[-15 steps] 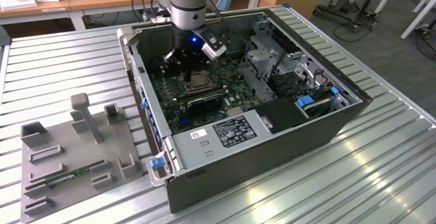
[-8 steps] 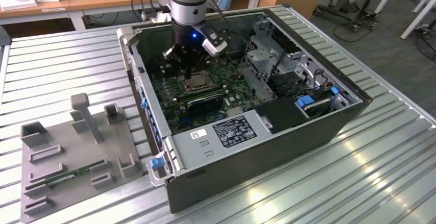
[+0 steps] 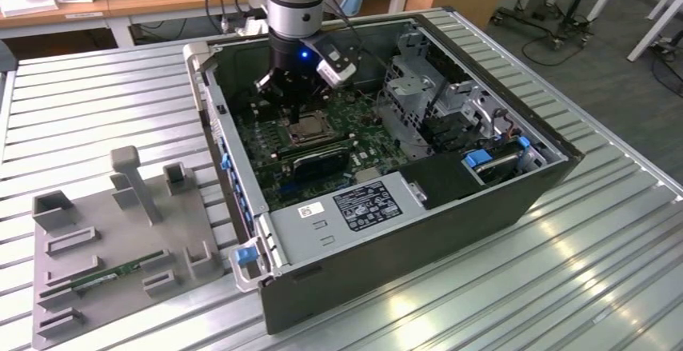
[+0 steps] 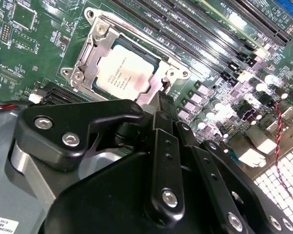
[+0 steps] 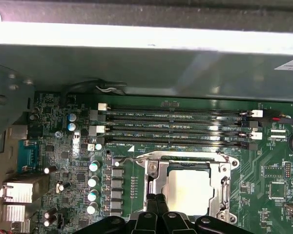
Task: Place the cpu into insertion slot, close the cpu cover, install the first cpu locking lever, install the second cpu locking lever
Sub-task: 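Close the cpu cover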
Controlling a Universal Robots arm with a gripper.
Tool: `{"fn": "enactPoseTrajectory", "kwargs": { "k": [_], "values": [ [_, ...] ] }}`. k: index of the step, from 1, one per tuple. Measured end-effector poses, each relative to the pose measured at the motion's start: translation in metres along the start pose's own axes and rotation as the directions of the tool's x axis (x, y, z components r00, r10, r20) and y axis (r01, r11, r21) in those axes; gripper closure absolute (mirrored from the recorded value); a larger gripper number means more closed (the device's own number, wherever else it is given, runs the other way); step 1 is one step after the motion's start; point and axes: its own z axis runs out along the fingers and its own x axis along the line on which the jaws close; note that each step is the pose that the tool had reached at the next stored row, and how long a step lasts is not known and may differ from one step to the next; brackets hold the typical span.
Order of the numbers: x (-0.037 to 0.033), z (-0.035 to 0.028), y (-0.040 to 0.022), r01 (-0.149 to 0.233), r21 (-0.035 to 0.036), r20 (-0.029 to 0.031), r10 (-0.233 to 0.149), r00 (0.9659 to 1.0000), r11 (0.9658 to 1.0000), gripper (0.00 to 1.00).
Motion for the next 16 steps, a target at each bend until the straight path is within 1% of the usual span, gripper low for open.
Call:
{"fn": "enactPoseTrajectory", "kwargs": {
  "k": [5,16],
  "values": [
    [-0.0004,0.0021,0.0019,0.0,-0.0002,0.0001,0.0,1.0,1.0,0.89],
    [-0.0046,0.0132,0.0018,-0.006,0.0,0.0001,0.006,1.0,1.0,0.89]
  ]
}}
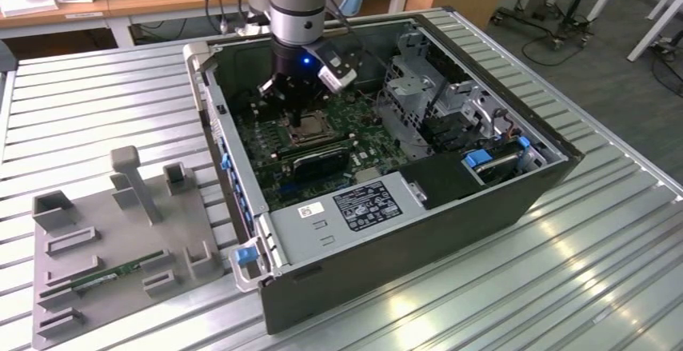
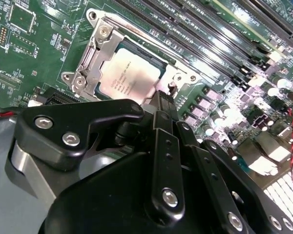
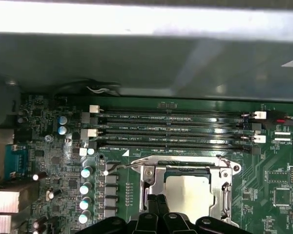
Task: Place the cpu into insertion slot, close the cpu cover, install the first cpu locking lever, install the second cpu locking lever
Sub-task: 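Close the cpu cover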
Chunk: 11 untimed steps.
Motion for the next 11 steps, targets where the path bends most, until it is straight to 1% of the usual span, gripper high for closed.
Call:
{"fn": "enactPoseTrajectory", "kwargs": {
  "k": [3,11],
  "values": [
    [-0.0003,0.0035,-0.0001,0.0,0.0,0.0,0.0,1.0,1.0,0.89],
    [-0.0072,0.0074,-0.0002,-0.001,0.0002,-0.0001,0.001,1.0,1.0,0.89]
  ]
}}
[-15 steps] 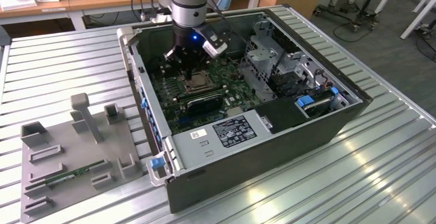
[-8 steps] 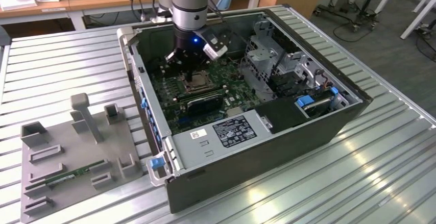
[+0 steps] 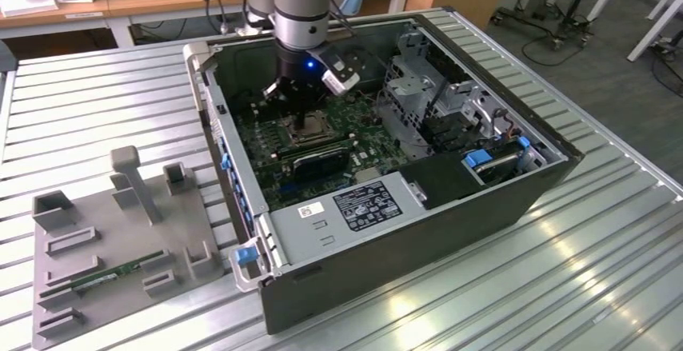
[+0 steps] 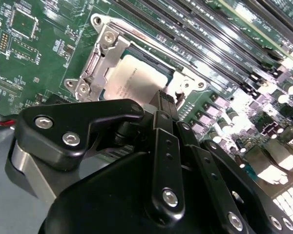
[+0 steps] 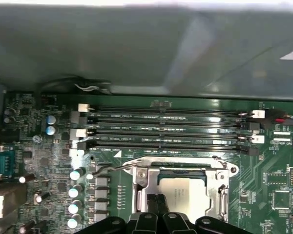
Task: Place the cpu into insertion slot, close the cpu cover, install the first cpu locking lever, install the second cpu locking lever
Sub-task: 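Close the cpu cover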
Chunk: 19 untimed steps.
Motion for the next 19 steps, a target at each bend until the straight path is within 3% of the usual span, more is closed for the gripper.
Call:
{"fn": "enactPoseTrajectory", "kwargs": {
  "k": [6,13,19],
  "values": [
    [-0.0073,0.0021,-0.0001,0.0,-0.0003,0.0002,0.0,1.0,1.0,0.89],
    [-0.0082,0.0071,-0.0005,0.0,0.0013,-0.0009,0.0,1.0,1.0,0.89],
    [-0.0083,0.0076,-0.0004,0.0,0.0005,-0.0003,0.0,1.0,1.0,0.89]
  ]
}}
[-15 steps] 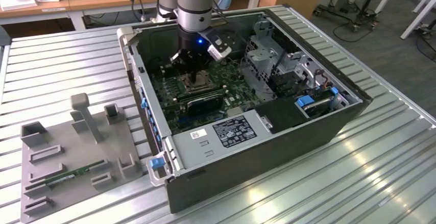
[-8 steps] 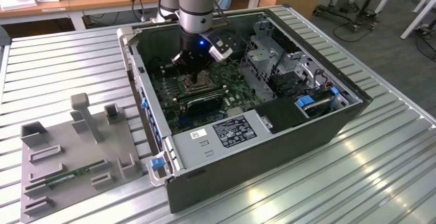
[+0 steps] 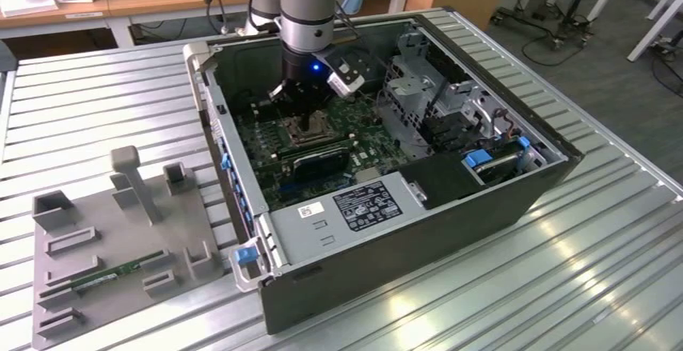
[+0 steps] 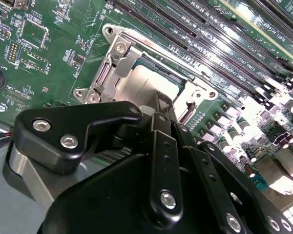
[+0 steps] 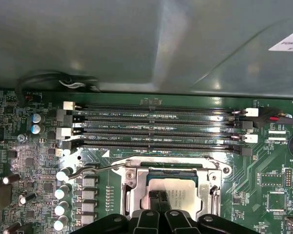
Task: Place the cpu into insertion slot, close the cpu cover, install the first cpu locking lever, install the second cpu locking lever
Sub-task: 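Close the cpu cover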
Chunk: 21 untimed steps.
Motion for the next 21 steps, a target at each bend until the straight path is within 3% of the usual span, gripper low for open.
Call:
{"fn": "enactPoseTrajectory", "kwargs": {
  "k": [6,8,11,14,21],
  "values": [
    [0.0,-0.0004,0.0001,0.0,-0.0006,0.0004,0.0,1.0,1.0,0.89],
    [-0.0004,-0.0024,0.0006,0.0,-0.0032,0.0023,0.0,1.0,1.0,0.89],
    [-0.0002,-0.007,0.0003,0.0,-0.0009,0.0006,0.0,1.0,1.0,0.89],
    [0.0003,-0.0076,0.0003,0.0,-0.0008,0.0009,0.0,1.0,1.0,0.89],
    [0.0116,-0.0062,0.0005,0.0,-0.0007,0.0036,0.0,1.0,1.0,0.89]
  ]
}}
